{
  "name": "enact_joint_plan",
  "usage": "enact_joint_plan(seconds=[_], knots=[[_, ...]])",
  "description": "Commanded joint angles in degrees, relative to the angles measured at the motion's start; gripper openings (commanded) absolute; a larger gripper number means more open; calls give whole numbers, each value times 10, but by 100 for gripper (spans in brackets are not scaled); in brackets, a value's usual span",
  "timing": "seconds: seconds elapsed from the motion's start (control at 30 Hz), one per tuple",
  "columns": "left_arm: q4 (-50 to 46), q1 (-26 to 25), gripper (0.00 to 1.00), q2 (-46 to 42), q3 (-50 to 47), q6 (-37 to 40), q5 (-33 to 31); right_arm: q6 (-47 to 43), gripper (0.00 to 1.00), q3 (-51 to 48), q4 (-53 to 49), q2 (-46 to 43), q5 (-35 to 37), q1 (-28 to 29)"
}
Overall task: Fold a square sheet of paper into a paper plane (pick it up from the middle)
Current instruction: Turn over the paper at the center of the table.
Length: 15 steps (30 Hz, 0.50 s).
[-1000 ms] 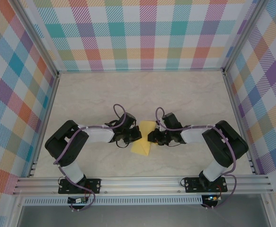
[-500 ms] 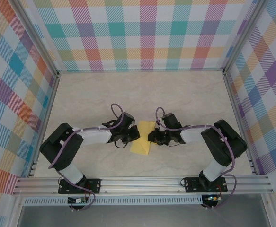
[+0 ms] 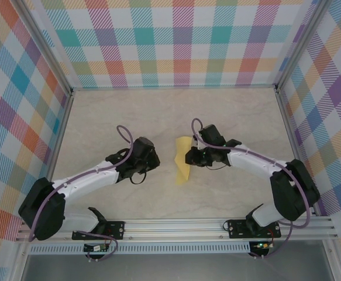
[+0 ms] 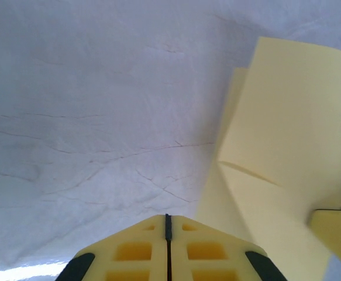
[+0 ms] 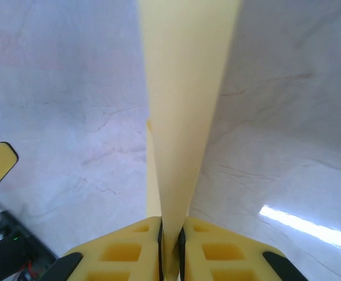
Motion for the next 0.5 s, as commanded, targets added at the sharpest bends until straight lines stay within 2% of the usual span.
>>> enact_joint_plan(seconds=[0.0, 0.1, 0.2, 0.27, 0.47], knots=[[-73, 12, 7, -39, -12, 7, -55, -88, 16, 85, -228, -30, 157, 4], [-90, 22, 9, -70, -23, 5, -70, -115, 18, 150, -339, -31, 251, 6], [-111, 36, 10, -93, -29, -3, -83, -127, 18, 212, -431, 2, 354, 22], [-125, 46, 10, -106, -30, -7, -90, -129, 17, 240, -466, 32, 397, 38], [-155, 73, 11, -144, -43, -28, -111, -94, 18, 305, -499, 151, 435, 108]])
